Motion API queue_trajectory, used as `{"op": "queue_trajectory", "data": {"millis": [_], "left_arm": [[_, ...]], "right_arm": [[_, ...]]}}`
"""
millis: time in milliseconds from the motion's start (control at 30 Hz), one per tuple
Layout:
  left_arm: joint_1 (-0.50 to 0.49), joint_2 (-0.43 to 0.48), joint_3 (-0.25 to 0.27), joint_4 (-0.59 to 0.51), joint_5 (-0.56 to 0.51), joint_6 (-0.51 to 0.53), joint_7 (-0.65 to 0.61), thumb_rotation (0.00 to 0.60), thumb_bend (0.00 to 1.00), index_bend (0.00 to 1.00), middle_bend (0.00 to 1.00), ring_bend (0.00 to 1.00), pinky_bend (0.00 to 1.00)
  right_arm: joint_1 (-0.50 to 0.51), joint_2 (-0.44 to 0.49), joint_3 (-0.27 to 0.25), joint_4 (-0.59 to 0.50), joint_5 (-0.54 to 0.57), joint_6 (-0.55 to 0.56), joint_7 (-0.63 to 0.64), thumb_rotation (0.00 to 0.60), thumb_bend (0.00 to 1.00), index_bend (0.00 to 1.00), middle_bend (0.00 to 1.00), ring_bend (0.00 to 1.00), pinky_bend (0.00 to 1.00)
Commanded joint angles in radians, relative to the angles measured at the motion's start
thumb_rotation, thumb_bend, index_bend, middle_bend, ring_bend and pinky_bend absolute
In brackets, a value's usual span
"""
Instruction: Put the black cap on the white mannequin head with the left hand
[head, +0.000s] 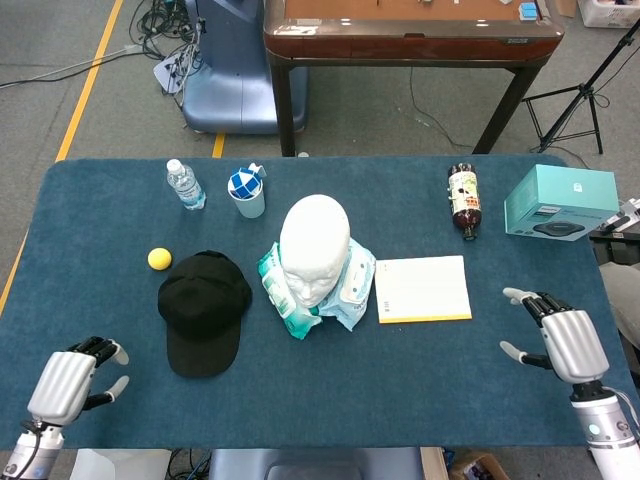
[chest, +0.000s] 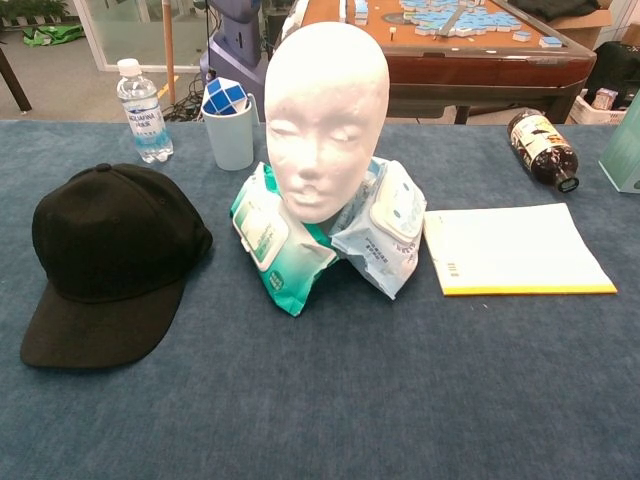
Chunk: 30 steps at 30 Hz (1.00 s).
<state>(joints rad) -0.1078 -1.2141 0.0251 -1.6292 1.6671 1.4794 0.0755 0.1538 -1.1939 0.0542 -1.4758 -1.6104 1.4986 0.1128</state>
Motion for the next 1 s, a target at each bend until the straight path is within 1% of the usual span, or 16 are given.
{"op": "queue_trajectory", "data": {"millis": [33,200,400,633,1000], "left_arm": [[-0.016,-0.050,0.004,0.013,0.020,-0.010,0.034,0.600,0.09,0.63,0.67,0.45,0.54],[-0.040,-0.113,0.017,0.031,0.039,-0.049,0.064,0.600,0.03,0.66,0.75,0.48,0.54],[-0.060,-0.164,0.030,0.049,0.029,-0.103,0.089,0.600,0.02,0.68,0.80,0.50,0.54],[-0.072,-0.219,0.018,0.074,-0.001,-0.124,0.112,0.600,0.02,0.70,0.82,0.51,0.54],[-0.094,-0.289,-0.005,0.107,-0.066,-0.167,0.153,0.600,0.02,0.70,0.82,0.51,0.54]], "right_arm": [[0.003,0.006,0.004,-0.001,0.007,-0.006,0.009,0.600,0.00,0.26,0.38,0.34,0.48],[0.010,0.014,0.011,-0.002,0.018,-0.016,0.025,0.600,0.00,0.26,0.38,0.34,0.48],[0.019,0.019,0.015,-0.003,0.027,-0.030,0.034,0.600,0.00,0.26,0.38,0.34,0.48],[0.030,0.025,0.019,-0.003,0.037,-0.050,0.047,0.600,0.00,0.26,0.38,0.34,0.48],[0.039,0.033,0.017,-0.007,0.036,-0.058,0.060,0.600,0.00,0.26,0.38,0.34,0.48]]}}
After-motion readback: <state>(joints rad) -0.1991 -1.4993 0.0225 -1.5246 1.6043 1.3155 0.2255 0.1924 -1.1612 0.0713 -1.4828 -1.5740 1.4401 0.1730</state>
